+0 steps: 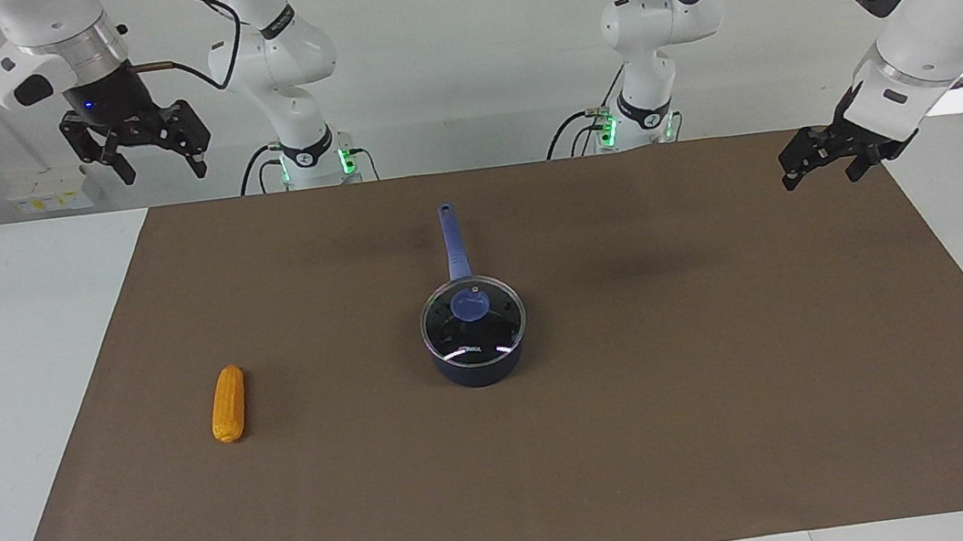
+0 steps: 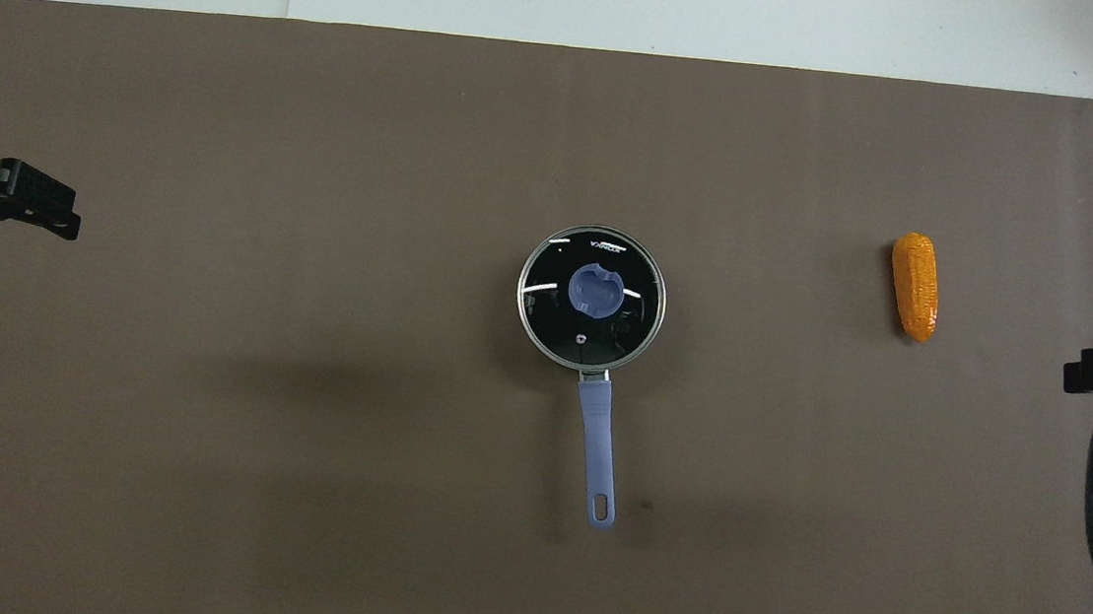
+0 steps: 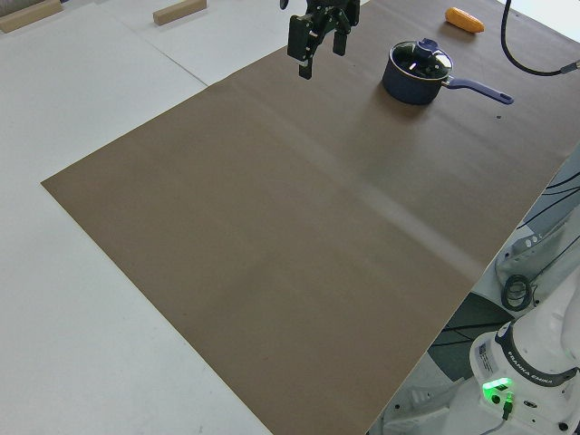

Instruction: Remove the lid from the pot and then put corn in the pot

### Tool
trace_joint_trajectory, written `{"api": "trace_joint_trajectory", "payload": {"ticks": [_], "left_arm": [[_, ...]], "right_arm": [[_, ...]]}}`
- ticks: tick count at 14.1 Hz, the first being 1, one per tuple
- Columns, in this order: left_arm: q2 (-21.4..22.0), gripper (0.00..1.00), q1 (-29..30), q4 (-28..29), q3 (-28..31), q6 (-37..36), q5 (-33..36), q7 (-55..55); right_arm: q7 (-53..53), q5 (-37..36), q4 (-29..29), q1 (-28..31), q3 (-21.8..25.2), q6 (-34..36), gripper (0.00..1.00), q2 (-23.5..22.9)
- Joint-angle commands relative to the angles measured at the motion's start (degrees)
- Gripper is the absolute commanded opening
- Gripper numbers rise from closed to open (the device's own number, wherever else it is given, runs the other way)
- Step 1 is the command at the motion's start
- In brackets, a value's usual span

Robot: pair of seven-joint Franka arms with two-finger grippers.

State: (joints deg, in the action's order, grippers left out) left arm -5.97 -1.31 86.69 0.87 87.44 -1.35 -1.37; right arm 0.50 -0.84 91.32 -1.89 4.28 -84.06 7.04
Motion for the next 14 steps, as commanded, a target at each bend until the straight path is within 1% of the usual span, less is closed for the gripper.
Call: {"api": "trace_joint_trajectory", "payload": {"ticks": [1,7,10,11,12,14], "left_arm": [[2.01,1.00,-0.97,2.52,0.62,1.33,-0.15,0.50],[2.01,1.00,-0.88,2.61,0.62,1.59,-0.15,0.84],[2.98,1.00,-1.15,4.27,0.62,1.85,-0.15,0.76],[3.15,1.00,-1.41,4.80,0.62,2.72,-0.15,0.67],[3.24,1.00,-1.76,5.50,0.62,3.34,-0.15,0.32],[4.12,1.00,-2.02,7.60,0.62,4.31,-0.15,0.41]], "right_arm": [[-1.65,0.31,1.23,0.48,0.03,0.39,1.00,1.31],[-1.64,-0.21,0.79,0.57,0.03,1.00,1.00,1.22],[-1.73,-0.13,1.58,0.39,-0.06,0.13,1.00,1.05],[-1.82,-0.13,2.89,0.39,-0.06,-0.92,1.00,0.61],[-1.91,0.05,4.82,0.48,-0.06,-3.89,1.00,0.34],[-3.48,0.14,9.99,0.39,-0.06,-12.40,1.00,0.08]]}}
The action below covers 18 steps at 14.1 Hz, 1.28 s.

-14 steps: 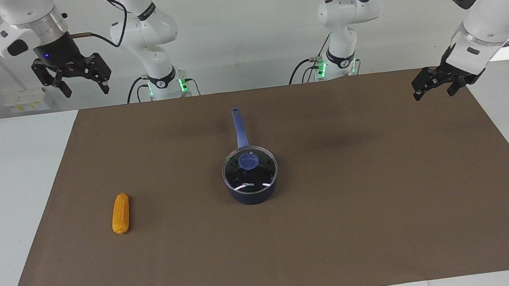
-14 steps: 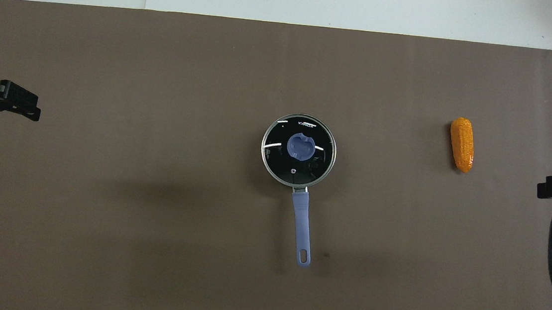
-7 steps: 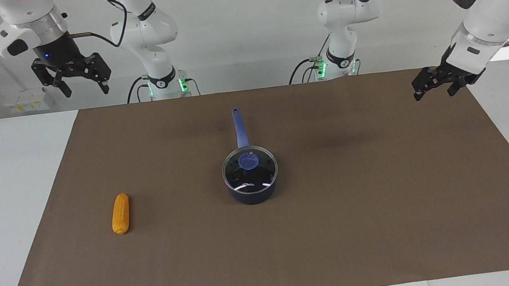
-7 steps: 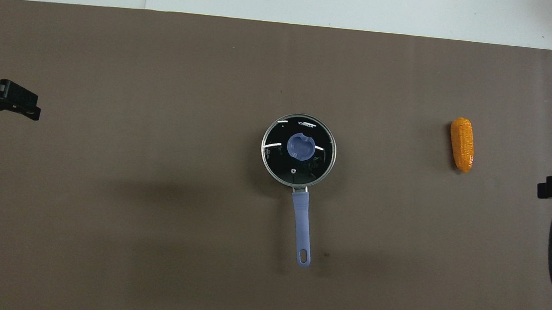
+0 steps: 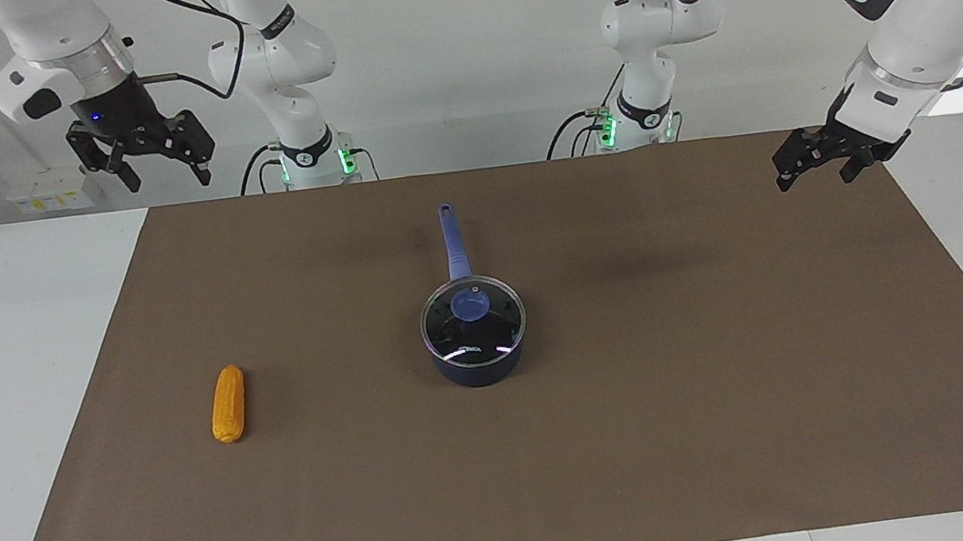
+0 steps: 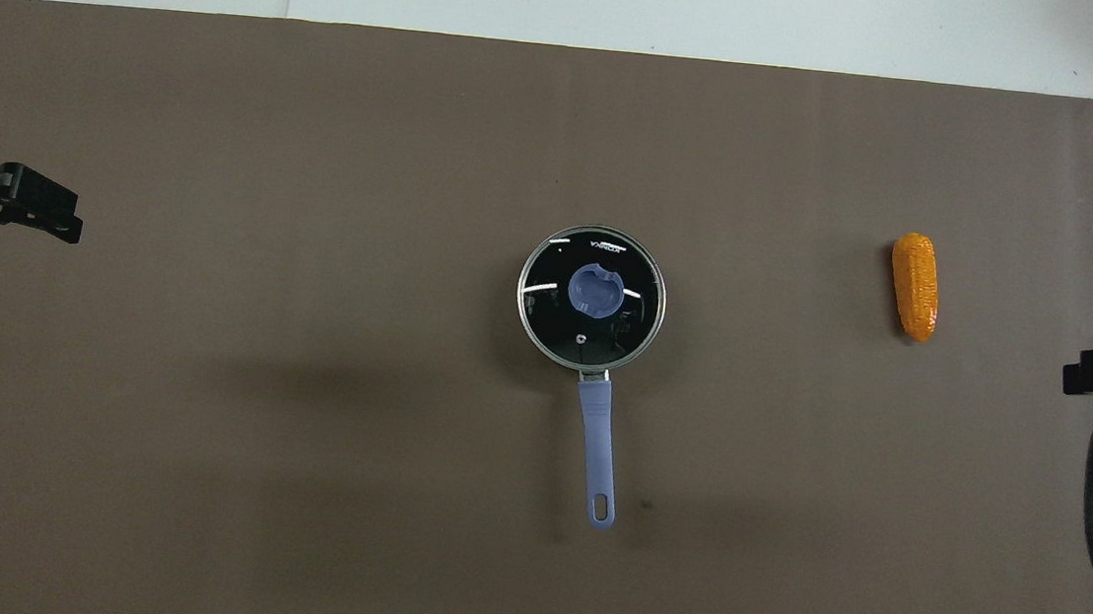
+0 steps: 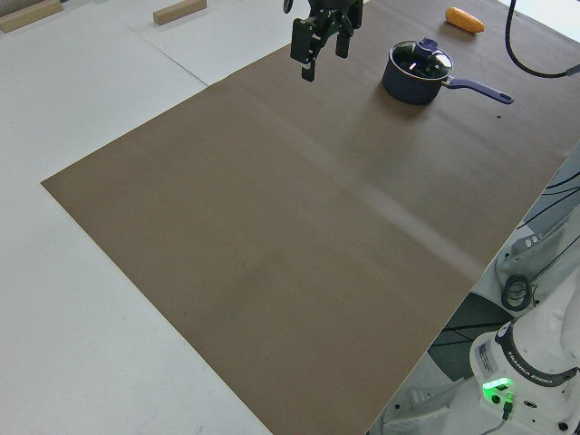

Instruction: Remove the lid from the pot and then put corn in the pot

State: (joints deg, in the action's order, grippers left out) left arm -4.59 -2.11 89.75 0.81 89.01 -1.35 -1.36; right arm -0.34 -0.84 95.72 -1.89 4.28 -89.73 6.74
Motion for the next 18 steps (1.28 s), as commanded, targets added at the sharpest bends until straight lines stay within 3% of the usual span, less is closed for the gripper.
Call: {"api": "trace_joint_trajectory", "payload": {"ticks": [1,5,12,18], "left_arm": [[3.44,1.00,-1.75,5.78,0.69,3.88,-0.15,0.31],[3.54,1.00,-4.91,7.63,0.69,5.64,-0.15,-2.06],[0.38,1.00,-12.02,9.04,0.60,10.82,-0.15,-1.46],[-4.10,1.00,-20.19,9.22,0.60,17.24,-0.15,7.31]], "right_arm": [[-3.43,0.14,6.66,0.39,-0.06,-9.21,1.00,-0.67],[-3.87,0.14,6.76,0.48,-0.06,-16.86,1.00,-8.22],[-4.05,0.14,6.67,1.88,-0.06,-37.42,1.00,-23.69],[-7.48,0.22,6.76,5.22,-0.06,-45.71,1.00,-31.96]]}}
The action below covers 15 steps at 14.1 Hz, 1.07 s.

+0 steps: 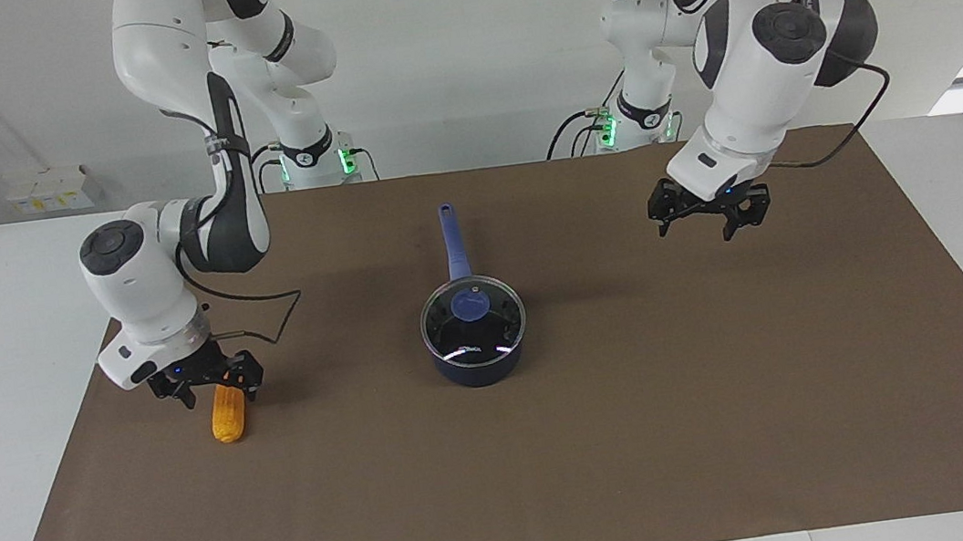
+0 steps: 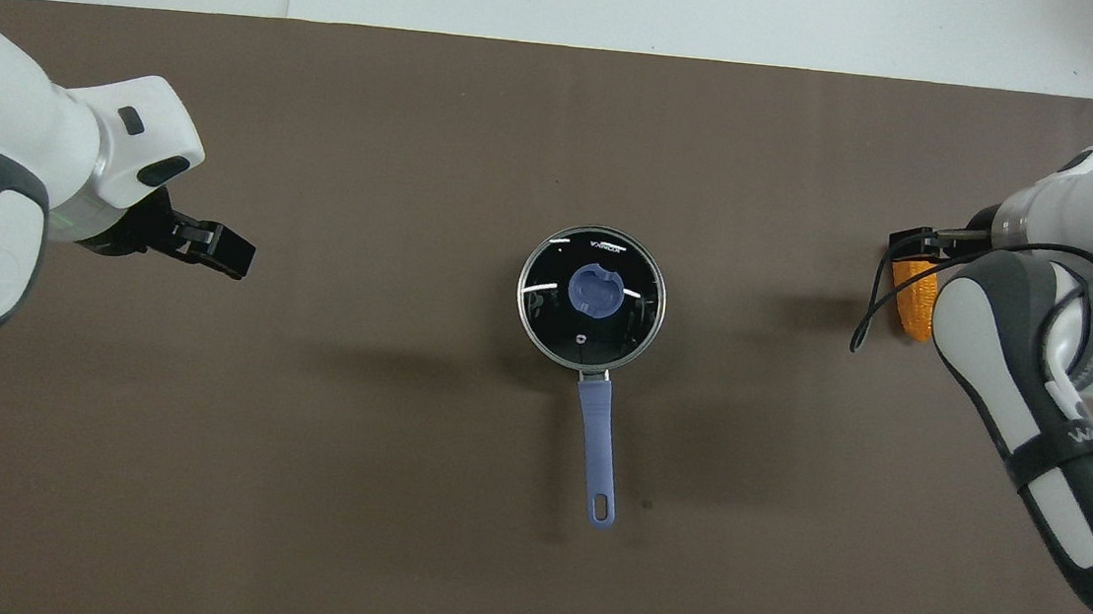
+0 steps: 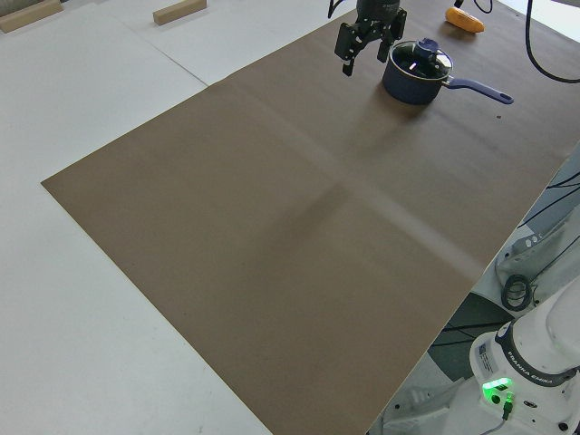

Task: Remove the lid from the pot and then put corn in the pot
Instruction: 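Reach the left gripper to the lid while the right gripper reaches the corn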

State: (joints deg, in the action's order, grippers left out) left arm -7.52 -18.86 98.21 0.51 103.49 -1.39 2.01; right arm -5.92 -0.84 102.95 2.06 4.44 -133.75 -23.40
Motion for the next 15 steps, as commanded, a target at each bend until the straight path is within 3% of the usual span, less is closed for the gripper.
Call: {"api": "trace_joint_trajectory", "payload": {"ticks": [1,6,8,9,10,15], "left_arm": [[-2.22,1.00,-4.77,0.49,0.90,3.90,-0.19,6.58],[-6.53,1.00,-10.83,-1.09,0.99,9.27,-2.38,18.26],[-7.85,1.00,-13.03,-1.27,0.99,10.94,-2.56,22.05],[-8.82,1.00,-14.17,-2.05,0.99,11.03,-2.47,24.59],[-10.13,1.00,-15.57,-4.15,0.99,10.86,-2.56,27.75],[-14.17,1.00,-21.38,-9.07,0.99,9.55,-2.47,39.01]], "right_arm": [[-1.82,0.31,-0.47,1.28,-0.22,-1.77,1.00,-2.52],[-1.82,0.40,-0.47,1.28,-0.31,-1.77,0.99,-3.58],[-1.99,0.40,-0.47,1.28,-0.40,-2.73,0.65,-4.19],[-2.69,0.40,-0.47,1.28,-0.40,-3.00,0.23,-4.19],[-3.22,0.49,-0.47,1.28,-0.40,-2.92,0.00,-4.19],[-4.10,0.40,-1.09,1.28,-0.57,-2.13,0.00,-3.32]]}}
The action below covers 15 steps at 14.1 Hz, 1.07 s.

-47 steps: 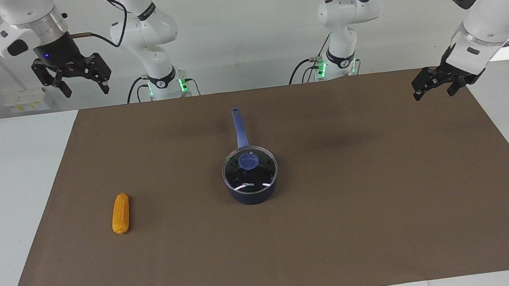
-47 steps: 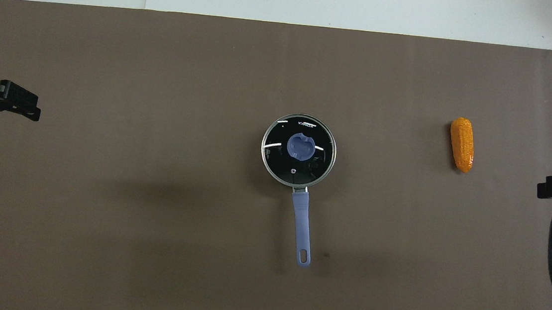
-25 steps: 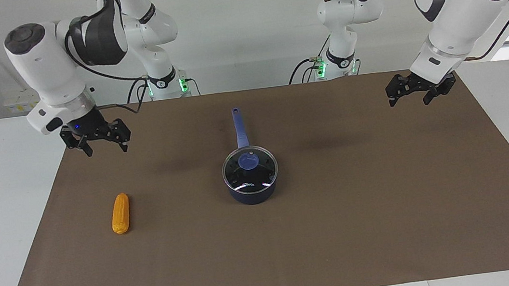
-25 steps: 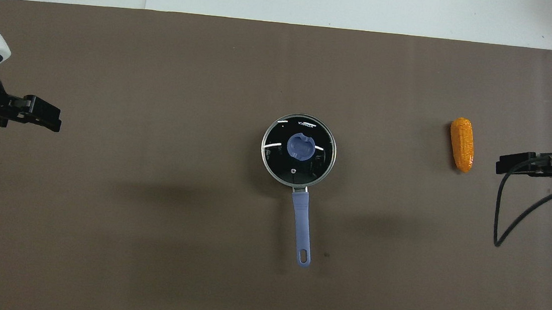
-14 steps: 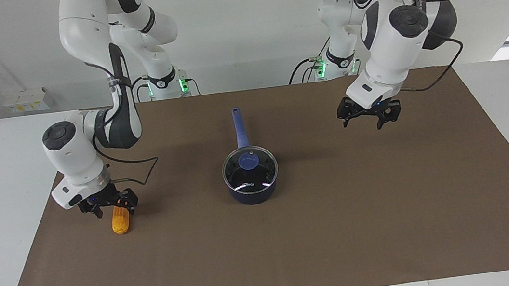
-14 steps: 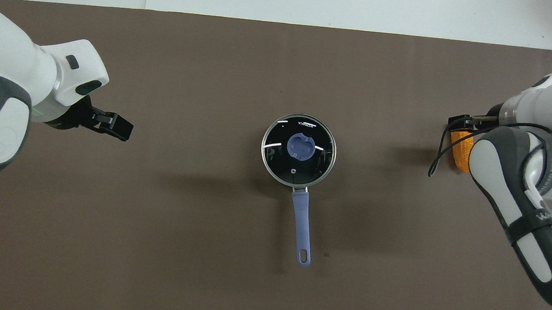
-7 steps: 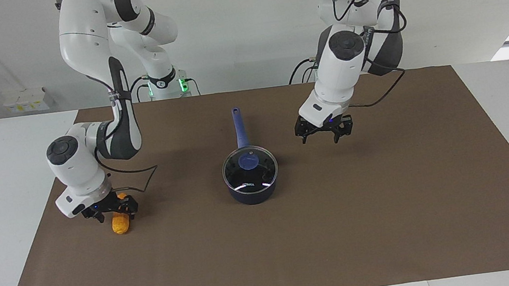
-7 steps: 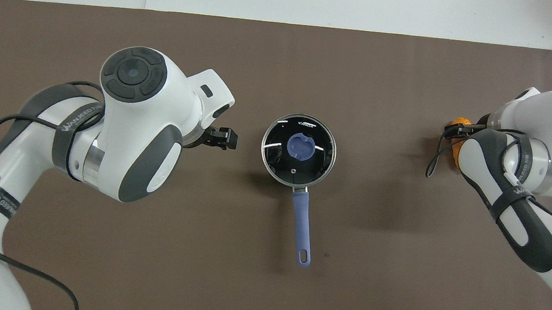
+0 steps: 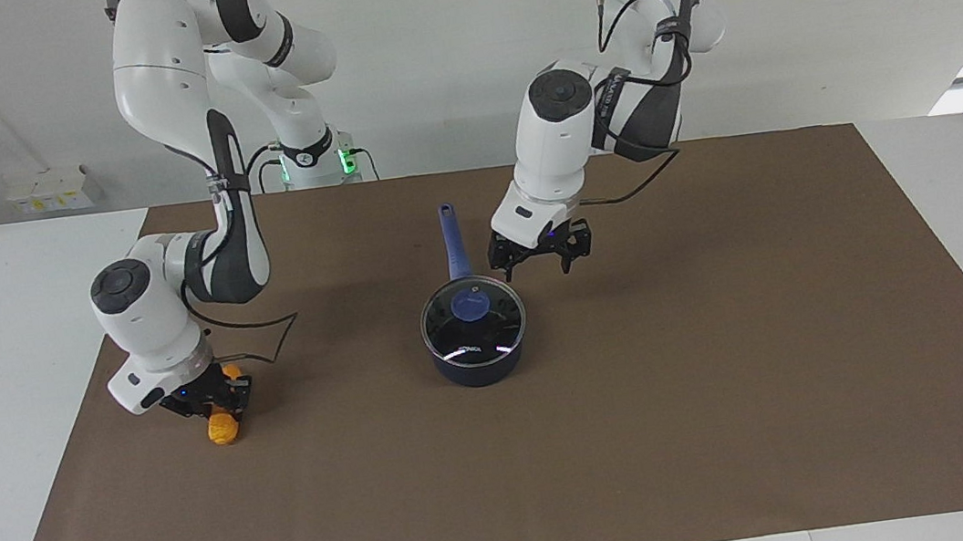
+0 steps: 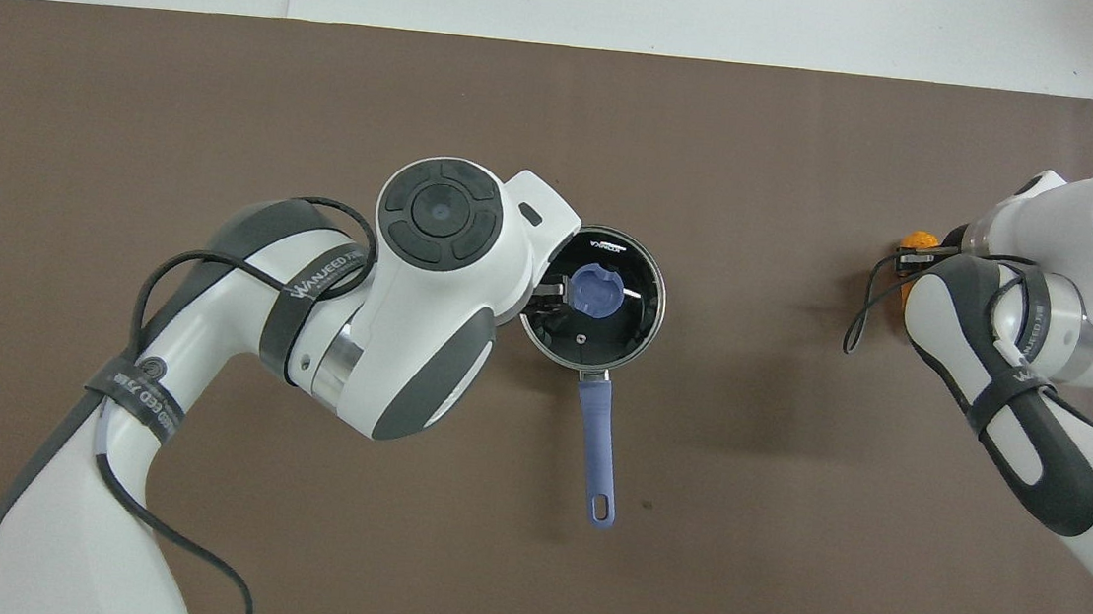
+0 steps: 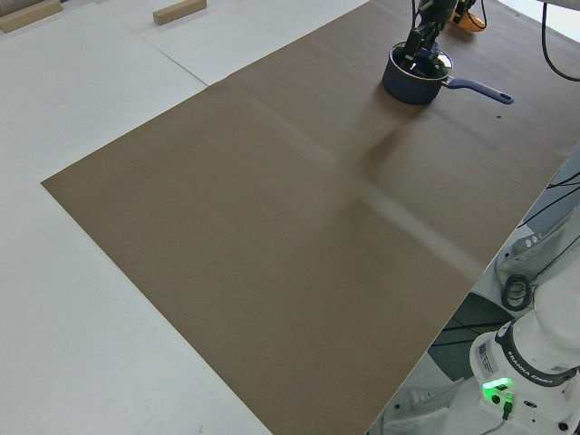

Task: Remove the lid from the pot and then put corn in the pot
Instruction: 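Reach the left gripper to the lid while the right gripper reaches the corn, then grasp the lid with the left gripper while the right gripper grasps the corn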

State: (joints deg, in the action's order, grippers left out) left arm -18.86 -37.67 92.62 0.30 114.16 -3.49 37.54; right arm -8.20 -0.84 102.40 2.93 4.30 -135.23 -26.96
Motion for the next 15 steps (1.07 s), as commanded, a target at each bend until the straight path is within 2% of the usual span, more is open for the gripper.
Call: {"api": "trace_joint_trajectory", "payload": {"ticks": [1,3,5,9,12,15], "left_arm": [[-5.11,1.00,-3.54,-7.50,1.19,-3.13,-0.47,5.24],[-8.38,1.00,-3.63,-13.93,1.19,-6.48,-0.55,7.01],[-10.57,1.00,-4.51,-16.67,1.19,-6.93,-0.47,9.56],[-18.48,1.00,-6.44,-25.54,1.72,-8.07,0.06,14.83],[-19.81,1.00,-6.45,-26.61,2.25,-7.90,0.24,14.93],[-19.73,1.00,-6.45,-26.52,2.16,-7.81,0.67,14.84]], "right_arm": [[-1.91,0.40,-0.62,0.32,-0.52,-0.39,0.00,1.02],[-1.91,0.40,-1.93,0.24,-0.70,2.58,0.00,2.95],[-1.91,0.40,-3.69,0.15,-0.79,7.24,0.00,4.80],[-2.08,0.40,-3.61,0.06,-0.79,8.84,0.00,6.39],[-2.43,0.40,-3.69,-0.11,-0.87,9.89,0.00,8.05],[-2.35,0.40,-3.78,-0.56,-0.79,14.10,0.00,11.21]]}}
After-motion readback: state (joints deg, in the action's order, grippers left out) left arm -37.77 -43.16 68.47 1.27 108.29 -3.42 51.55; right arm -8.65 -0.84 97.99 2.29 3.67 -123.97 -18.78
